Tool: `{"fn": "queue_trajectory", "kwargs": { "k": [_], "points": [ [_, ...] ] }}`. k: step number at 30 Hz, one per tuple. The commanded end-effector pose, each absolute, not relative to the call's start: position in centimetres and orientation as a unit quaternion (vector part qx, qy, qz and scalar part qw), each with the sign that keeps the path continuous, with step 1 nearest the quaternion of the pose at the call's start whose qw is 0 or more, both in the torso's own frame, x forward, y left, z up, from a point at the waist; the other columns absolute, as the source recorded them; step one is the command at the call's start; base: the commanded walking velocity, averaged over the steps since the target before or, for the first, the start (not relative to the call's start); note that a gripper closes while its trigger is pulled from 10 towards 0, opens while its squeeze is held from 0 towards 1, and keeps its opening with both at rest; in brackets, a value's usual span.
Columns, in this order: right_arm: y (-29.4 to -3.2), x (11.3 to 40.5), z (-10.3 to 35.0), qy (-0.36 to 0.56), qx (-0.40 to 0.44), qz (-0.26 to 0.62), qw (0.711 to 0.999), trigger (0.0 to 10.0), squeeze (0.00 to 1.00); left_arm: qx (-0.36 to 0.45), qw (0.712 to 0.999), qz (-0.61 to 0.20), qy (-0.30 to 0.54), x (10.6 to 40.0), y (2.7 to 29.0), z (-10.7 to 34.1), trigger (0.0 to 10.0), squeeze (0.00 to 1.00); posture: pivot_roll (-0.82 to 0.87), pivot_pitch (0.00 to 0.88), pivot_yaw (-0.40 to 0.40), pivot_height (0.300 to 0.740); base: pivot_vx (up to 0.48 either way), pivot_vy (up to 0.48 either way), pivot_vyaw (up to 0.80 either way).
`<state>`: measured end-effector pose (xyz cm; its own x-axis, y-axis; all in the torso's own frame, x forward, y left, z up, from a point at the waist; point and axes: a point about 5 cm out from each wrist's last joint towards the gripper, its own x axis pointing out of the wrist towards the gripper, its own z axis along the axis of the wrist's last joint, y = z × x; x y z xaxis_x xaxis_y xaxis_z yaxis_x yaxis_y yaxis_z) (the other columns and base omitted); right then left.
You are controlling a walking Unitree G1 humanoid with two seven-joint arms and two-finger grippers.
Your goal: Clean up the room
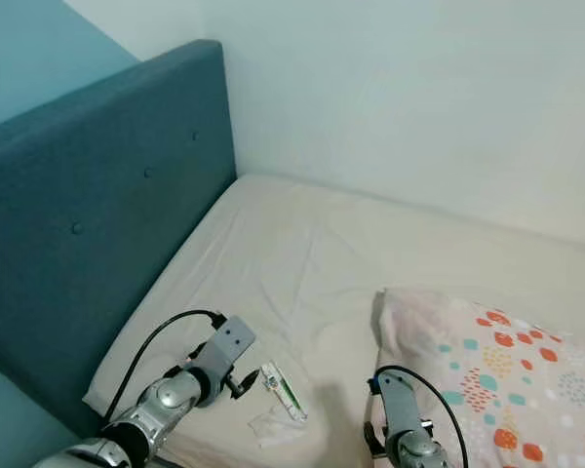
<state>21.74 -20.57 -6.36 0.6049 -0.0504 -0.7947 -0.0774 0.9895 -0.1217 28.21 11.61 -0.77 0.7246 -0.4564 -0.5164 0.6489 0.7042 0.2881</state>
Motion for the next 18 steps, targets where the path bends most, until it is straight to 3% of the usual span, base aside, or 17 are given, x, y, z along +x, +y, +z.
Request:
{"fn": "queue_trajectory", "kwargs": {
  "k": [1,6,13,18],
  "points": [
    [-20.95,21.45,-6.49,0.453,-0.067,-0.002,0.889,10.0,0.0,0.243,0.886,-0.323,0.227,27.56,11.87,-1.45,10.0,0.0,-0.03,0.0,-0.063,0.678,0.0,0.0,0.0],
    [-21.08,21.4,-6.46,0.444,-0.065,-0.007,0.893,10.0,0.0,0.241,0.875,-0.347,0.236,27.09,11.25,-1.79,10.0,0.0,-0.03,0.0,-0.063,0.668,0.0,0.0,0.0],
    [-21.2,21.37,-6.46,0.446,-0.07,-0.007,0.892,10.0,0.0,0.21,0.893,-0.305,0.256,27.46,11.34,-1.82,10.0,0.0,-0.03,0.0,-0.064,0.668,0.0,0.0,0.0],
    [-21.28,21.31,-6.48,0.447,-0.071,-0.008,0.892,10.0,0.0,0.206,0.893,-0.3,0.266,27.41,11.45,-1.97,10.0,0.0,-0.03,0.0,-0.064,0.668,-0.324,0.0,0.0]
  ]
}}
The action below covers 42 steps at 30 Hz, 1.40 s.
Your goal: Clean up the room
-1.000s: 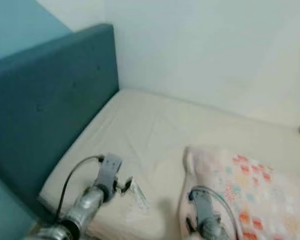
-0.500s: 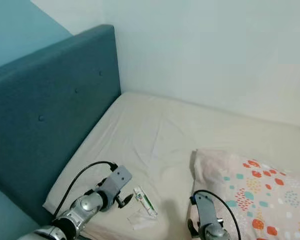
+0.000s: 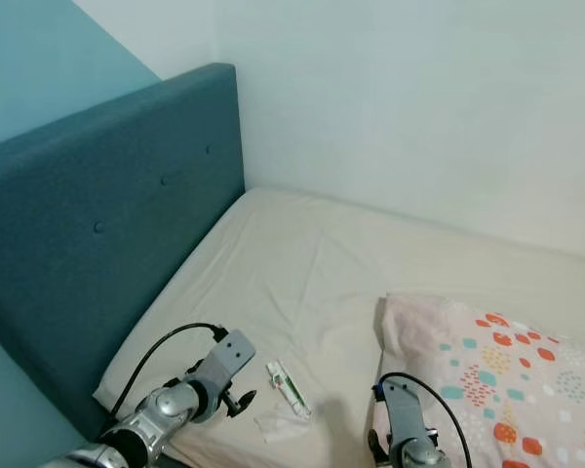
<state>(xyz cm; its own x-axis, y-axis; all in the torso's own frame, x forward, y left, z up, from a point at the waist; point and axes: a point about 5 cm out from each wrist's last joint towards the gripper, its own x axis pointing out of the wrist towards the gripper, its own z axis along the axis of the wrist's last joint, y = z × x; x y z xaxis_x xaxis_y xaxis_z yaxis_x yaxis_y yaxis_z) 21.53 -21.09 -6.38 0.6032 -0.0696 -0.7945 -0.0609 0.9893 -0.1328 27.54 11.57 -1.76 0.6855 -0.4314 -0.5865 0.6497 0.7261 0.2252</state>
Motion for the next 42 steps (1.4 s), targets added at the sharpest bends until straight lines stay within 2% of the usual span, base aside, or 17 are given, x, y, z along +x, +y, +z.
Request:
{"fn": "queue_trajectory", "kwargs": {
  "k": [1,6,26,30,32,36,37,41,42],
  "points": [
    [-21.3,21.3,-6.5,0.448,-0.071,-0.008,0.891,10.0,0.0,0.205,0.892,-0.3,0.268,27.4,11.5,-2.0,10.0,0.0,-0.03,0.0,-0.063,0.668,-0.476,0.0,0.0],
    [-21.3,21.2,-6.5,0.448,-0.07,-0.009,0.891,10.0,0.0,0.205,0.894,-0.298,0.265,27.4,11.5,-1.9,10.0,0.0,-0.03,0.0,-0.061,0.668,-0.399,0.0,0.0],
    [-21.3,21.1,-6.6,0.449,-0.07,-0.013,0.891,10.0,0.0,0.188,0.911,-0.286,0.232,28.3,11.0,-0.9,10.0,0.0,-0.03,0.0,-0.058,0.668,0.0,0.0,0.0],
    [-21.3,21.0,-6.7,0.451,-0.071,-0.014,0.89,10.0,0.0,0.163,0.931,-0.249,0.21,29.2,10.9,0.0,10.0,0.0,-0.03,0.0,-0.058,0.668,0.0,0.0,0.0],
    [-21.3,21.0,-6.7,0.456,-0.069,-0.015,0.887,10.0,0.0,0.121,0.957,-0.189,0.182,30.6,11.1,1.4,10.0,0.0,-0.03,0.0,-0.057,0.658,0.0,0.0,0.0],
    [-21.3,21.3,-6.5,0.452,-0.066,-0.014,0.889,10.0,0.0,0.089,0.97,-0.15,0.168,31.6,11.4,2.4,10.0,0.0,-0.04,0.0,-0.056,0.648,0.0,0.0,0.0],
    [-21.3,22.5,-5.7,0.43,-0.061,-0.014,0.9,10.0,0.0,0.06,0.978,-0.133,0.149,32.5,11.4,3.5,10.0,0.0,-0.04,0.0,-0.054,0.638,0.0,0.0,0.0],
    [-21.3,23.8,-4.8,0.405,-0.055,-0.016,0.912,10.0,0.0,0.048,0.98,-0.131,0.138,33.0,11.3,4.1,10.0,0.0,-0.04,0.0,-0.053,0.628,0.0,0.0,0.0],
    [-21.3,25.2,-3.8,0.38,-0.05,-0.016,0.923,10.0,0.0,0.05,0.98,-0.135,0.136,33.1,11.2,4.2,10.0,0.0,-0.04,0.0,-0.05,0.618,0.0,0.0,0.0]
  ]
}}
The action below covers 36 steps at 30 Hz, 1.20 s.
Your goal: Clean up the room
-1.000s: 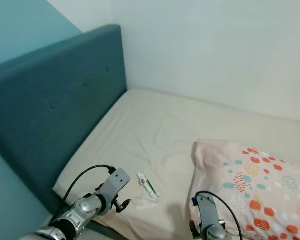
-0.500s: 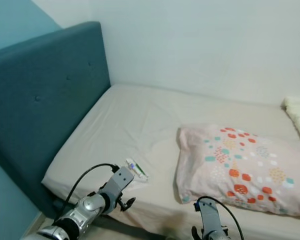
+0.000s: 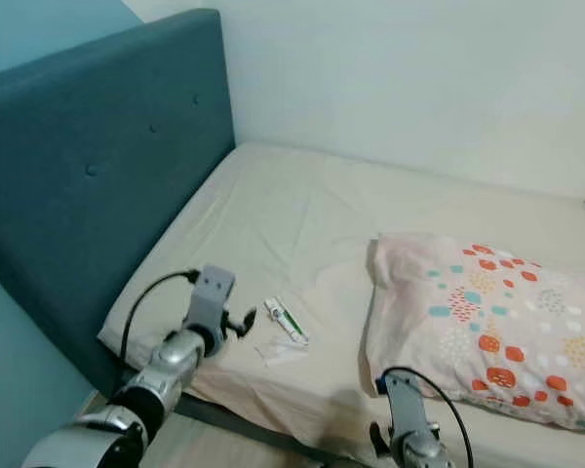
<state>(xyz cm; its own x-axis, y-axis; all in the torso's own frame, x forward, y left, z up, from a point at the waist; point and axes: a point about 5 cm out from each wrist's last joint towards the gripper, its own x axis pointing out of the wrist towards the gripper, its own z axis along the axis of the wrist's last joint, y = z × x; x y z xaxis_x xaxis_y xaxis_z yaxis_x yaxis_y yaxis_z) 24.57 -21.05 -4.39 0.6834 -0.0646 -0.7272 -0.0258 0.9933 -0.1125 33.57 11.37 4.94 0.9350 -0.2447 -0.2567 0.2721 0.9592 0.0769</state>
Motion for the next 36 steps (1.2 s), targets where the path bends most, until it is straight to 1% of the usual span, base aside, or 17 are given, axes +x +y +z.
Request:
{"fn": "queue_trajectory", "kwargs": {
  "k": [1,4,5,8,10,13,15,16,17,20,21,24,27,28,29,32,36],
  "points": [
    [-21.3,25.7,-3.4,0.369,-0.048,-0.016,0.928,10.0,0.0,0.052,0.98,-0.137,0.135,33.1,11.1,4.2,10.0,0.0,-0.04,0.0,-0.05,0.613,0.0,0.0,0.0],
    [-20.6,28.3,-1.2,0.316,-0.022,0.005,0.949,10.0,0.0,0.062,0.979,-0.133,0.142,32.8,11.2,3.8,10.0,0.0,-0.04,0.0,-0.049,0.598,0.0,0.0,0.0],
    [-20.6,28.3,-1.2,0.316,-0.022,0.005,0.949,10.0,0.0,0.062,0.979,-0.133,0.142,32.8,11.2,3.8,10.0,0.0,-0.04,0.0,-0.049,0.598,0.0,0.0,0.0],
    [-18.7,30.9,1.2,0.258,0.009,0.061,0.964,10.0,0.0,0.084,0.978,-0.112,0.156,32.2,12.1,3.0,10.0,0.0,-0.04,0.0,-0.055,0.583,0.0,0.0,0.0],
    [-18.2,31.3,1.7,0.248,0.014,0.074,0.966,10.0,0.0,0.09,0.977,-0.105,0.16,32.1,12.4,2.8,10.0,0.0,-0.04,0.0,-0.055,0.578,0.0,0.0,0.0],
    [-16.1,32.7,3.2,0.223,0.019,0.134,0.965,10.0,0.0,0.113,0.977,-0.025,0.178,31.4,15.7,1.9,10.0,0.0,-0.02,0.009,-0.061,0.563,0.0,0.0,0.0],
    [-15.7,32.9,3.4,0.22,0.018,0.146,0.964,10.0,0.0,0.118,0.976,-0.002,0.181,31.2,16.7,1.8,10.0,0.0,-0.02,0.014,-0.061,0.558,0.0,0.0,0.0],
    [-15.4,33.1,3.7,0.217,0.019,0.154,0.964,10.0,0.0,0.12,0.976,0.019,0.183,30.9,17.7,1.6,10.0,0.0,0.0,0.035,-0.061,0.553,0.0,0.0,0.0],
    [-15.4,33.1,3.7,0.217,0.019,0.154,0.964,10.0,0.0,0.12,0.976,0.019,0.183,30.9,17.7,1.6,10.0,0.0,0.0,0.035,-0.061,0.553,0.0,0.0,0.0],
    [-15.3,34.5,5.4,0.199,0.011,0.164,0.966,10.0,0.0,0.14,0.97,0.075,0.186,29.4,21.4,1.1,10.0,0.0,0.04,0.097,-0.058,0.538,0.0,0.0,0.0],
    [-15.3,34.5,5.4,0.199,0.011,0.164,0.966,10.0,0.0,0.14,0.97,0.075,0.186,29.4,21.4,1.1,10.0,0.0,0.04,0.097,-0.058,0.538,0.0,0.0,0.0],
    [-15.4,35.9,7.6,0.167,0.01,0.166,0.972,10.0,0.0,0.155,0.965,0.103,0.186,27.7,24.0,0.6,10.0,0.0,0.08,0.16,-0.058,0.523,0.0,0.0,0.0],
    [-15.4,36.3,8.3,0.157,0.009,0.167,0.973,10.0,0.0,0.158,0.963,0.109,0.187,27.2,24.6,0.5,10.0,0.0,0.08,0.167,-0.057,0.518,0.0,0.0,0.0],
    [-15.2,37.0,9.5,0.141,0.007,0.174,0.975,10.0,0.0,0.164,0.962,0.117,0.185,26.6,25.5,0.4,10.0,0.0,0.1,0.207,-0.058,0.513,0.0,0.0,0.0],
    [-15.2,37.0,9.5,0.141,0.007,0.174,0.975,10.0,0.0,0.164,0.962,0.117,0.185,26.6,25.5,0.4,10.0,0.0,0.1,0.207,-0.058,0.513,0.0,0.0,0.0],
    [-13.5,38.3,12.3,0.099,-0.018,0.221,0.97,10.0,0.0,0.164,0.963,0.138,0.163,25.1,27.4,1.1,10.0,0.0,0.14,0.313,-0.059,0.498,0.0,0.0,0.0],
    [-12.4,38.6,13.2,0.084,-0.025,0.253,0.964,10.0,0.0,0.157,0.966,0.146,0.145,24.9,28.0,2.0,10.0,0.0,0.15,0.346,-0.066,0.498,0.0,0.0,0.0]
  ]
}}
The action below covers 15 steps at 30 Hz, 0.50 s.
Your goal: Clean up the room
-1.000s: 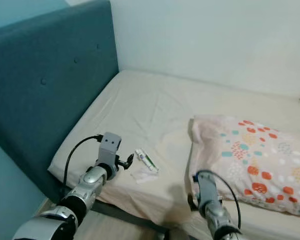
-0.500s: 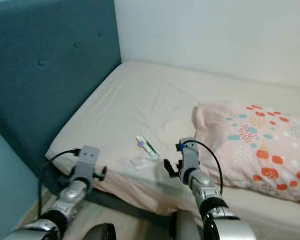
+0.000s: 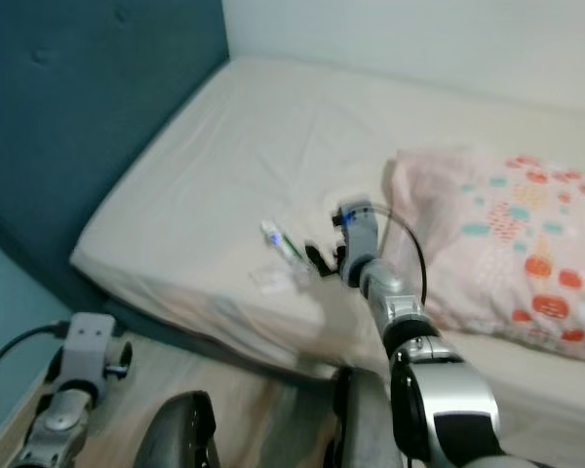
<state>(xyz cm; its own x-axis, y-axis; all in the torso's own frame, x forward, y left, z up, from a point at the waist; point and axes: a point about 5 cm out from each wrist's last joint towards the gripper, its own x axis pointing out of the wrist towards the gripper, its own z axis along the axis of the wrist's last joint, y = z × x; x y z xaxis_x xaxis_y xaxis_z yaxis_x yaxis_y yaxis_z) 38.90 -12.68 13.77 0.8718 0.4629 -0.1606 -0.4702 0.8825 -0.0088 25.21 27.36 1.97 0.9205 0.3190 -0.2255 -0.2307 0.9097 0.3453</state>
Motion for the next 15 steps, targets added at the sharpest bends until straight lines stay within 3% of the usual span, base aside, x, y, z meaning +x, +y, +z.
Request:
{"fn": "queue_trajectory", "kwargs": {
  "k": [1,3,4,6,15],
  "points": [
    [-11.9,38.8,13.7,0.077,-0.038,0.269,0.959,10.0,0.0,0.158,0.968,0.146,0.132,24.9,28.1,2.7,10.0,0.0,0.17,0.395,-0.066,0.498,0.0,0.0,0.0],
    [-11.5,38.9,14.0,0.073,-0.047,0.279,0.956,10.0,0.0,0.159,0.969,0.145,0.124,24.8,28.2,3.3,10.0,0.0,0.17,0.395,-0.066,0.498,0.0,0.0,0.0],
    [-11.4,39.1,14.4,0.075,-0.064,0.281,0.955,10.0,0.0,0.168,0.971,0.132,0.111,24.0,27.9,4.1,10.0,0.0,0.18,0.453,-0.061,0.498,0.0,0.0,0.0],
    [-11.4,39.0,14.1,0.087,-0.076,0.285,0.951,10.0,0.0,0.175,0.972,0.117,0.108,23.2,27.4,4.5,10.0,0.0,0.18,0.476,-0.061,0.498,0.0,0.0,0.0],
    [-11.8,38.4,12.4,0.133,-0.156,0.283,0.937,10.0,0.0,0.182,0.973,0.084,0.117,21.5,25.6,4.4,10.0,0.0,0.17,0.515,-0.062,0.498,0.0,0.0,0.0]
  ]
}}
